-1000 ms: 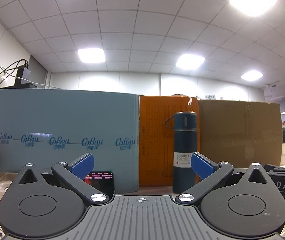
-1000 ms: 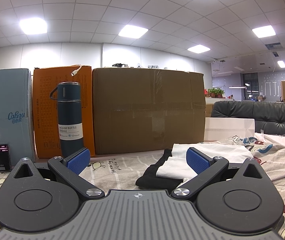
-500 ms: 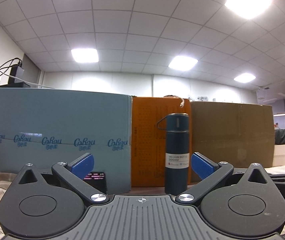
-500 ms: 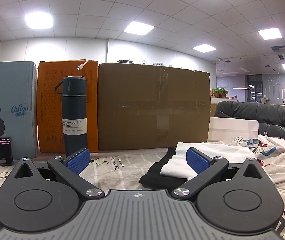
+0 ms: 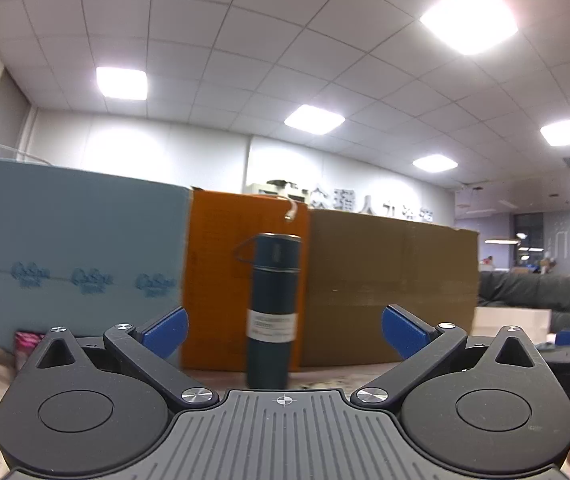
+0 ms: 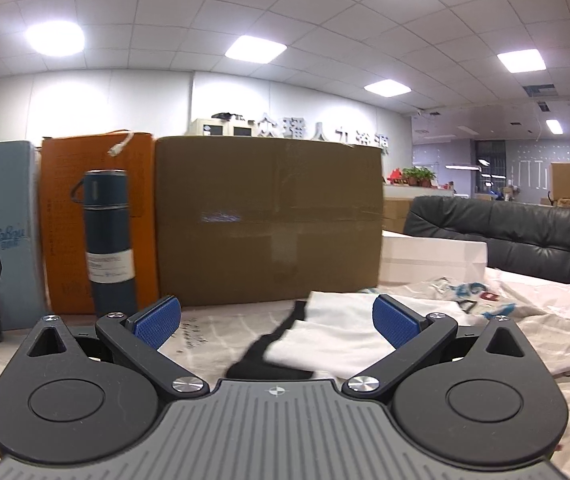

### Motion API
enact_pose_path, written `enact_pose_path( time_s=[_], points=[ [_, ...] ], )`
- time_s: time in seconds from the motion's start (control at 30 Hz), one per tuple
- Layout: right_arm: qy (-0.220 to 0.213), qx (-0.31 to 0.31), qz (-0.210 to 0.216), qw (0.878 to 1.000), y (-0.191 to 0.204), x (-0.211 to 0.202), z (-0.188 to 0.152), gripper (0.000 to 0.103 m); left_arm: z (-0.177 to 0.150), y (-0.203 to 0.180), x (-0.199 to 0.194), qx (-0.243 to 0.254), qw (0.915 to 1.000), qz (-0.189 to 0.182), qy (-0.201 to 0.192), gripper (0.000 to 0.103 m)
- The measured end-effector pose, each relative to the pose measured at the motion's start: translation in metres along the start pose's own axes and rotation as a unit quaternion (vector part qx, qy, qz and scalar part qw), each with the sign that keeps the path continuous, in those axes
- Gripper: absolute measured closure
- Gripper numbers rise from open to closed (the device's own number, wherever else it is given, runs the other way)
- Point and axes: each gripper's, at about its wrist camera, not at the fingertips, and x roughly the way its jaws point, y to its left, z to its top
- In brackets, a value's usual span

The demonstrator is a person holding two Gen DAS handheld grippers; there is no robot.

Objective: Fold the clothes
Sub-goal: 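Lower both tools toward the white shirt and black garment pile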

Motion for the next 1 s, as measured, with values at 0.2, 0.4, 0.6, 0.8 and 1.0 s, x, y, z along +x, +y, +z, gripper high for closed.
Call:
enact_pose_path(
  time_s=[0.2, 0.4, 0.6, 0.8, 1.0],
  points=[
    [0.023, -0.012, -0.011, 1.000, -0.038, 0.010, -0.002, 0.000, -0.004, -0.025, 0.020, -0.018, 0.9977, -0.051, 0.040, 0.000],
    [0.072, -0.045, -0.005, 0.996, -0.068, 0.035, -0.011, 0.000, -0.013, -0.037, 0.057, -0.083, 0.9845, -0.100, 0.118, 0.000],
    [0.129, -0.111, 0.019, 0.985, -0.075, 0.067, -0.018, 0.002, -0.027, -0.040, 0.107, -0.169, 0.9516, -0.153, 0.206, 0.005],
    [0.158, -0.146, 0.052, 0.975, -0.068, 0.097, -0.021, 0.002, -0.047, -0.028, 0.147, -0.290, 0.9001, -0.179, 0.271, 0.005],
    [0.187, -0.163, 0.073, 0.966, -0.055, 0.136, -0.024, 0.002, -0.064, -0.026, 0.167, -0.341, 0.8681, -0.205, 0.297, 0.005]
  ],
)
